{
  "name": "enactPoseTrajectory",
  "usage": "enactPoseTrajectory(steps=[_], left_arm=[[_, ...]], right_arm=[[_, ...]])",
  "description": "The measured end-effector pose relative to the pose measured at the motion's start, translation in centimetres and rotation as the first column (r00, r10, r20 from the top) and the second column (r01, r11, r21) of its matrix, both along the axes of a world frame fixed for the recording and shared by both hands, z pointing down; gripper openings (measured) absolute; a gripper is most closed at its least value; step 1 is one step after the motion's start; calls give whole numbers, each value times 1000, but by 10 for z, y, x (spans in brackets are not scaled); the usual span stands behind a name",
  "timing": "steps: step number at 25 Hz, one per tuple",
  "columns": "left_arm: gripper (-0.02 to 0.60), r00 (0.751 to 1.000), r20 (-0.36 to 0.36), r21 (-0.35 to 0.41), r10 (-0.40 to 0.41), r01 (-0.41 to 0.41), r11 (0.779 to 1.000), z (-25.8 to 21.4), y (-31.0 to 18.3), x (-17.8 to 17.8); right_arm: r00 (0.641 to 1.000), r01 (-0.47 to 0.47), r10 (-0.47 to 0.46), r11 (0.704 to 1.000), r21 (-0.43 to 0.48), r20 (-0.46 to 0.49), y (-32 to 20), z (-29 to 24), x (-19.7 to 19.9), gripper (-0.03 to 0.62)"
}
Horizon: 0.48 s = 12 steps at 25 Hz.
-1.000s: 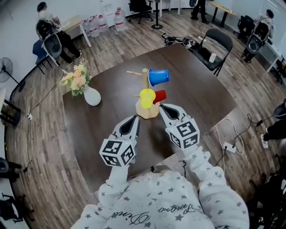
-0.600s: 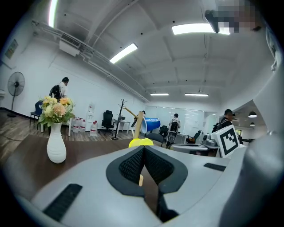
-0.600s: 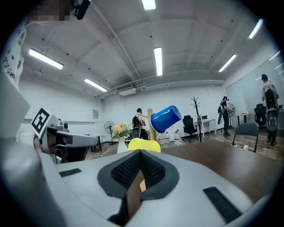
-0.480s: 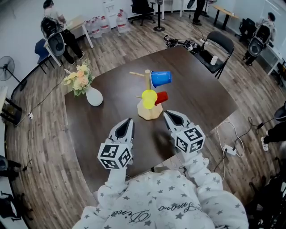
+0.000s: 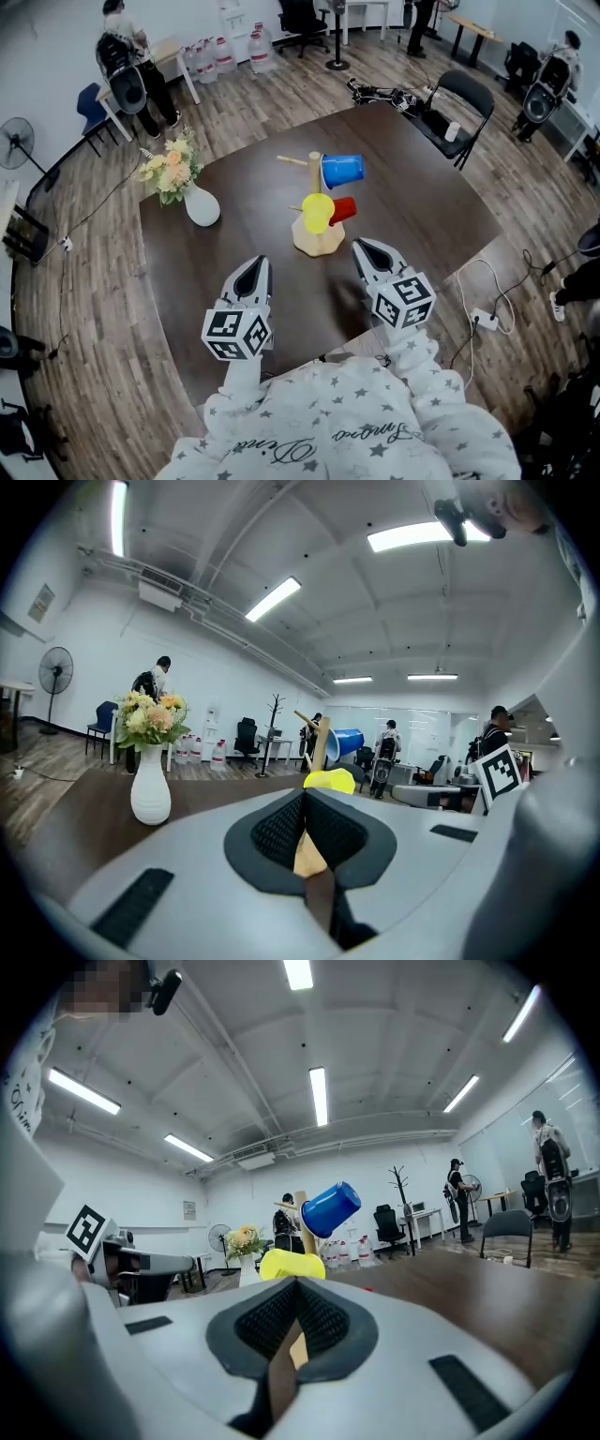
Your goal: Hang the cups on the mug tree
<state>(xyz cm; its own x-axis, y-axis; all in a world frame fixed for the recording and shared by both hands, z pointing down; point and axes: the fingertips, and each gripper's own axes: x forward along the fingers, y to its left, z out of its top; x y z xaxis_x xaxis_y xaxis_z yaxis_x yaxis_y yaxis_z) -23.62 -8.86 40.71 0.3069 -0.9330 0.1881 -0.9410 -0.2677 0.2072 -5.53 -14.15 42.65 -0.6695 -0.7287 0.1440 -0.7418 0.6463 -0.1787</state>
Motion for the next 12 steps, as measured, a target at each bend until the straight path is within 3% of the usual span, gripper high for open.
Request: enactPoseTrajectory(steps=[12], left_arm=[[25, 1000, -1, -7, -23, 23, 1000, 1, -3, -13]], right_arm=[[1000, -23, 23, 1000, 2, -7, -5, 2, 2, 18]])
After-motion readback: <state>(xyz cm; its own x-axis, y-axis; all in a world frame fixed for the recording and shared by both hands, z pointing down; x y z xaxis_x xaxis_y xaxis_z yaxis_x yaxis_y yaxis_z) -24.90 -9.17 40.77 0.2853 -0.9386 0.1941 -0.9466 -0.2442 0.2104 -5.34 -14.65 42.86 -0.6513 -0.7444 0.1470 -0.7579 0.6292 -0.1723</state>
